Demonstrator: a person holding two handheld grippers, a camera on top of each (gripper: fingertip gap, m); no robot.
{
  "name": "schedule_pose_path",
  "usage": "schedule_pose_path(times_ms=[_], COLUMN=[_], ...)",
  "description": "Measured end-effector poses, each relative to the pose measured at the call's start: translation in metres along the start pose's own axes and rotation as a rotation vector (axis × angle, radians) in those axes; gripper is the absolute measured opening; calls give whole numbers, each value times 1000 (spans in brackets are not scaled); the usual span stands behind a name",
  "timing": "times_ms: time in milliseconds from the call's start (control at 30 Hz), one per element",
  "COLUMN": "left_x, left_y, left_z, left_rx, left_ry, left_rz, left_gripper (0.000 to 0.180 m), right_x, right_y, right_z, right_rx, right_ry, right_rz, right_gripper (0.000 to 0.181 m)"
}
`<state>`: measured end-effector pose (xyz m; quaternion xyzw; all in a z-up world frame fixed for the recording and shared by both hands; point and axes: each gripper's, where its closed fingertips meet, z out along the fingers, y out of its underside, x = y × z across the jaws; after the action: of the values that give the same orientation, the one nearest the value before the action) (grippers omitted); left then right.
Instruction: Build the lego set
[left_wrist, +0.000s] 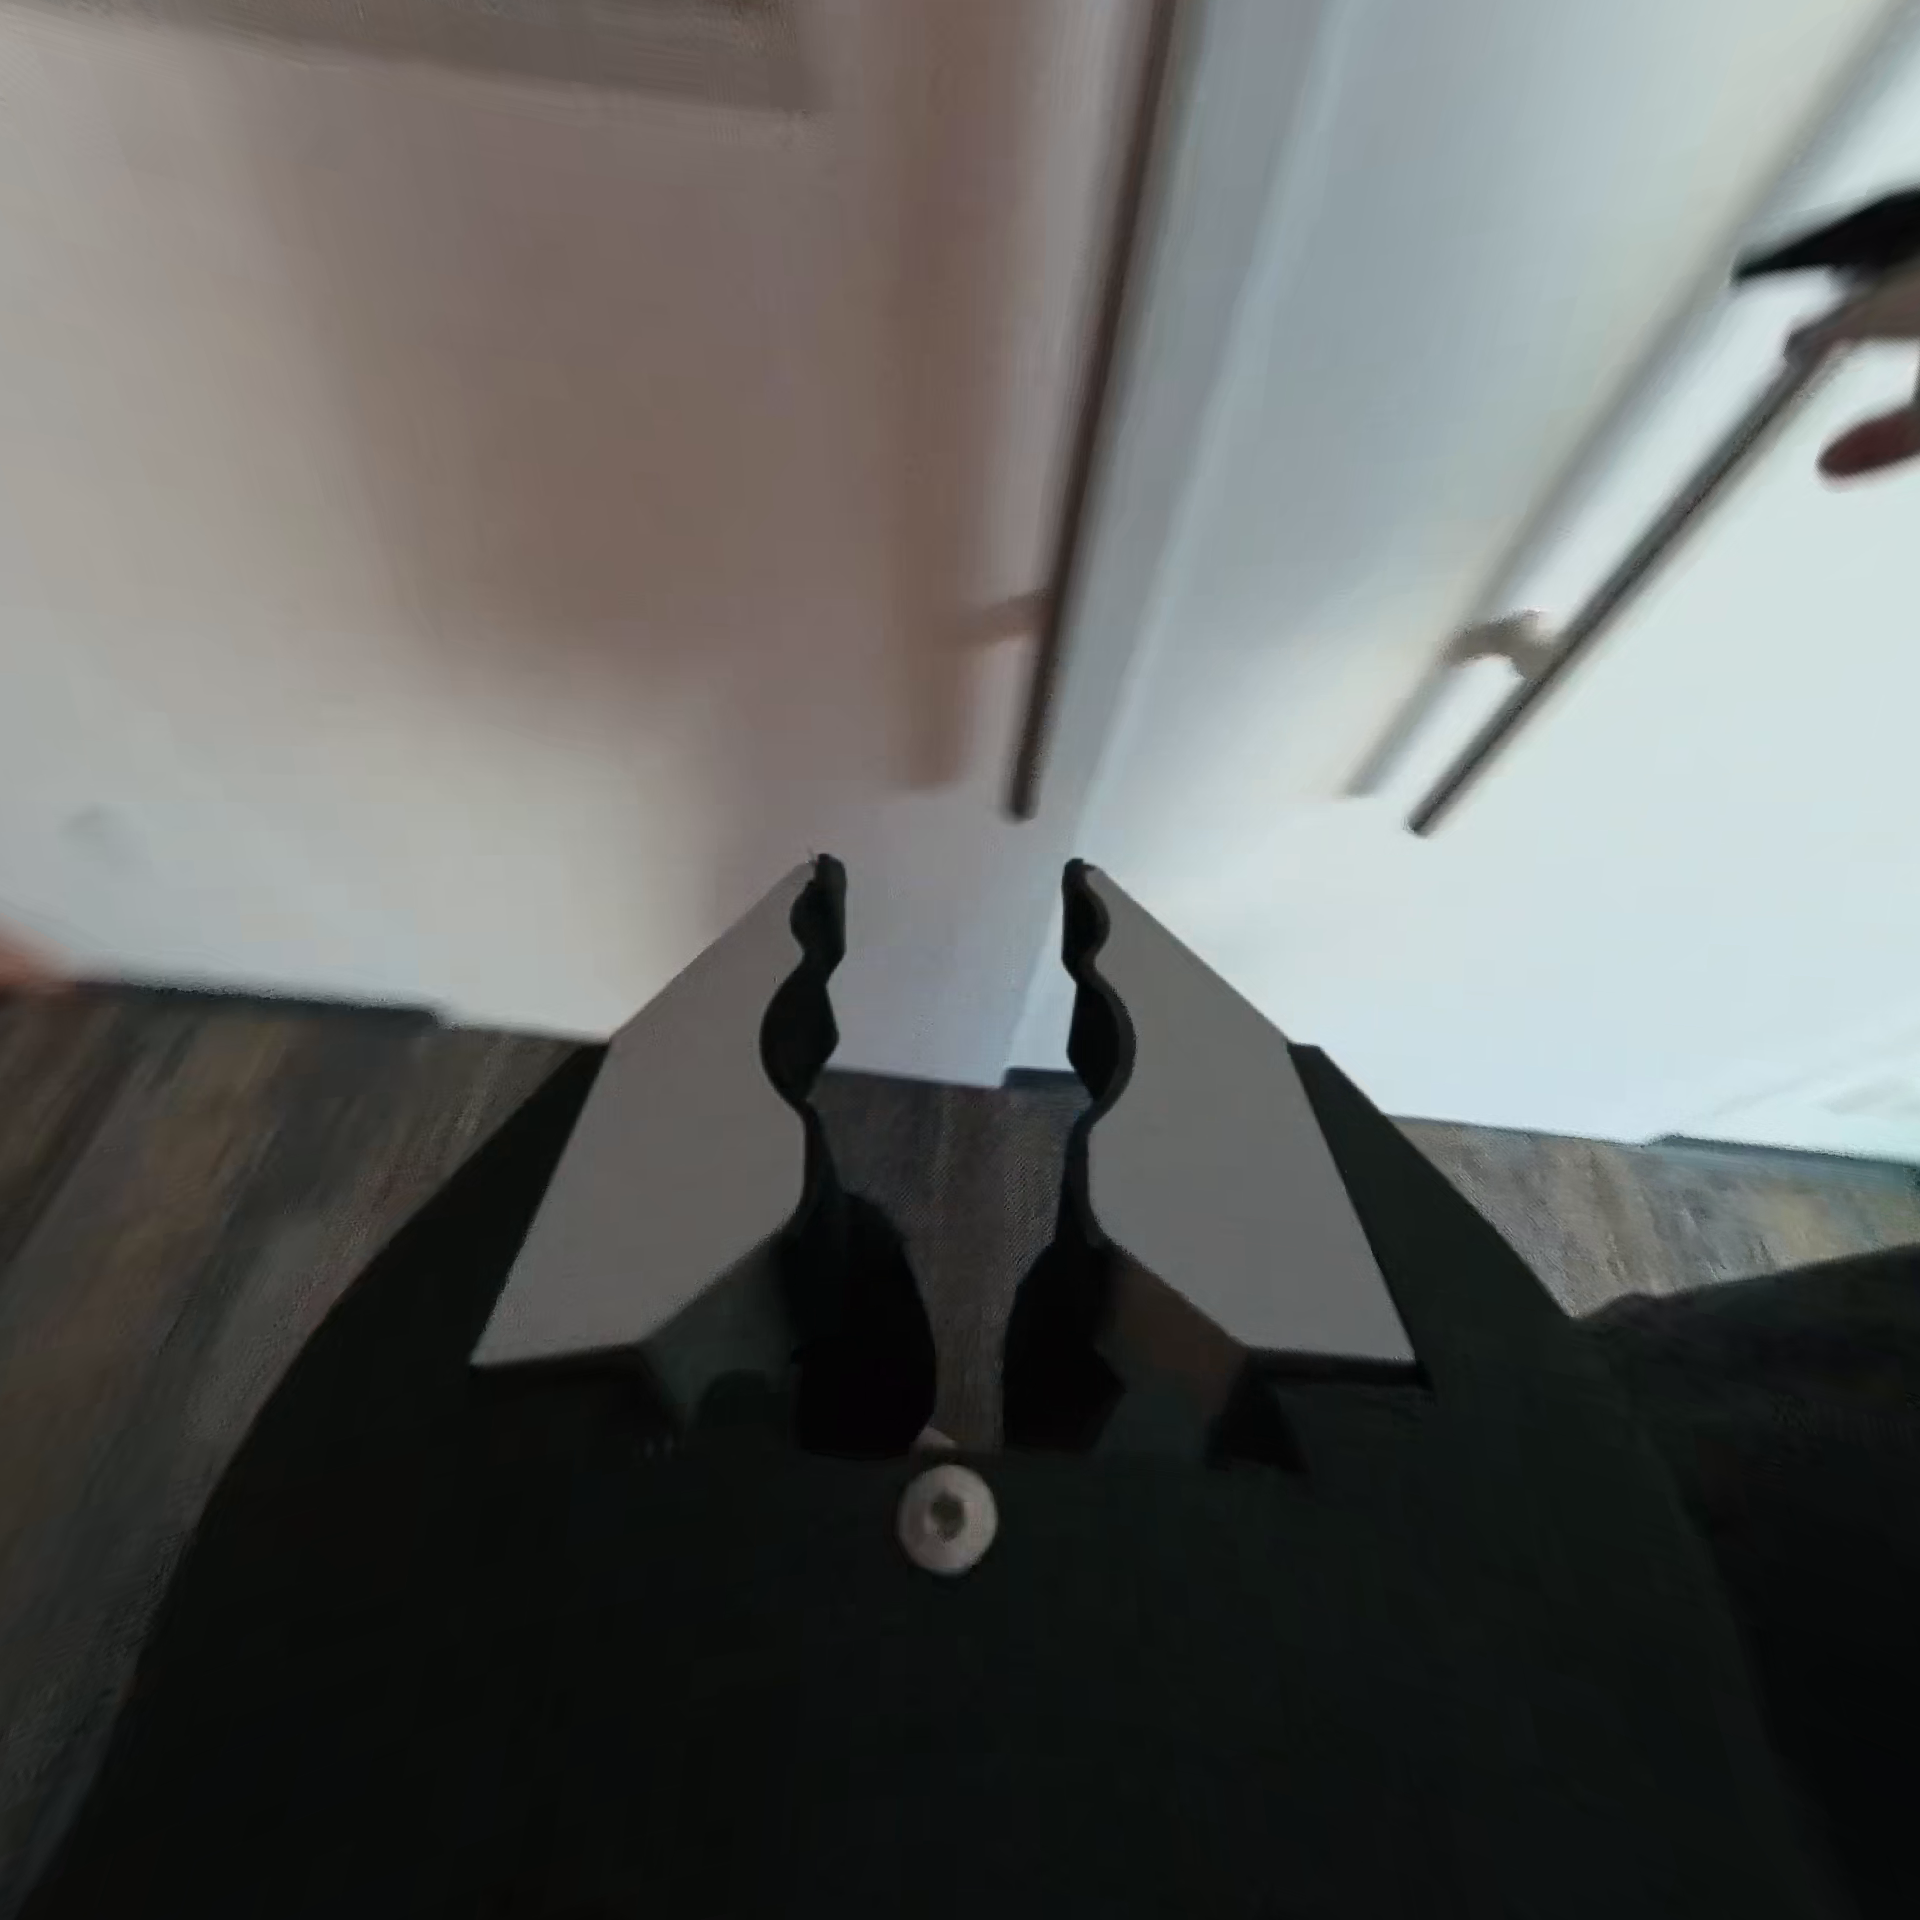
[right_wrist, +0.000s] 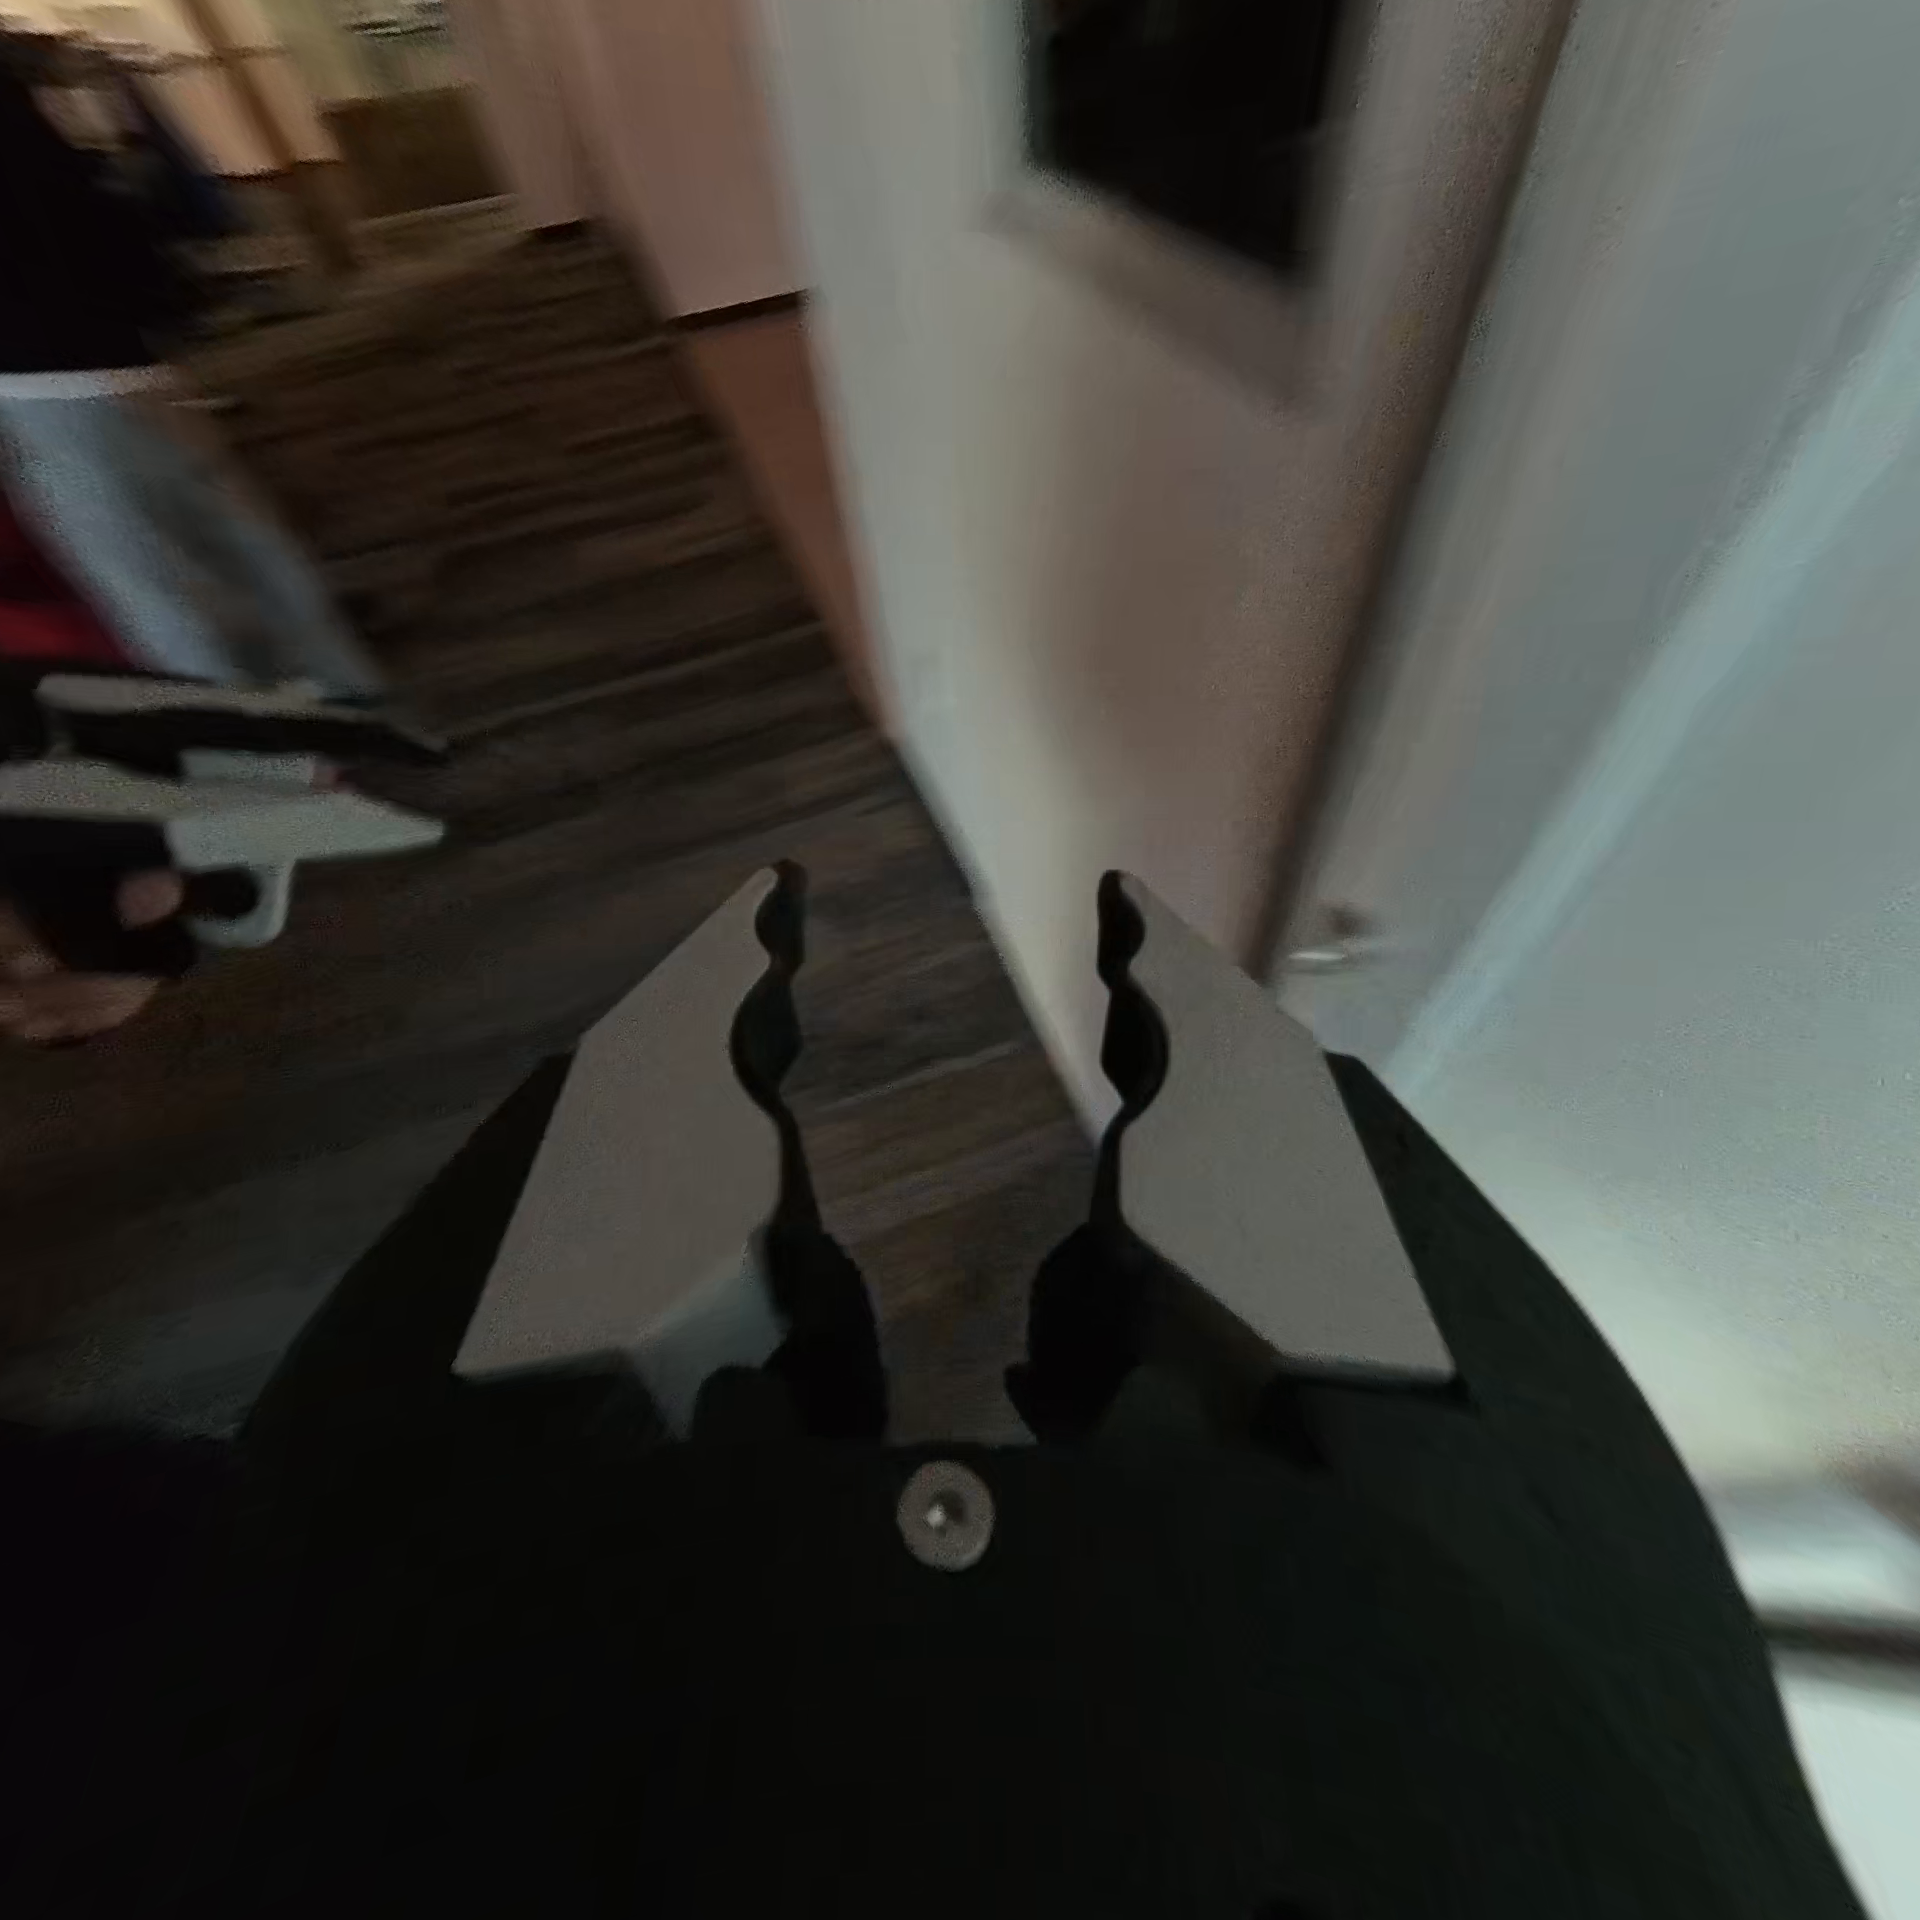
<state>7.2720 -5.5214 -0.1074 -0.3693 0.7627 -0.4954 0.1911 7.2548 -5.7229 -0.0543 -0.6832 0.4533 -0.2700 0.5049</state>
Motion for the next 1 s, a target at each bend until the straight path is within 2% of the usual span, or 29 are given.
schedule_pose_path(times_ms=[133,267,400,700,1000], left_x=[-104,-176,-234,-372,-622], left_y=[20,22,32,68,48], left_z=[-101,-168,-213,-251,-189], left_rx=[55,205,264,263,223], left_ry=[-267,-436,-563,-712,-732], left_rz=[-176,-312,-365,-468,-482], left_gripper=[39,38,37,35,33], right_x=[-130,-220,-288,-382,-416], right_y=[-1,-31,-81,-110,-157], right_z=[97,185,259,427,679], right_rx=[8,-7,40,-46,-51], right_ry=[-400,-587,-675,-801,-818], right_rz=[74,-44,-175,-313,-261], right_gripper=[57,52,50,46,47])
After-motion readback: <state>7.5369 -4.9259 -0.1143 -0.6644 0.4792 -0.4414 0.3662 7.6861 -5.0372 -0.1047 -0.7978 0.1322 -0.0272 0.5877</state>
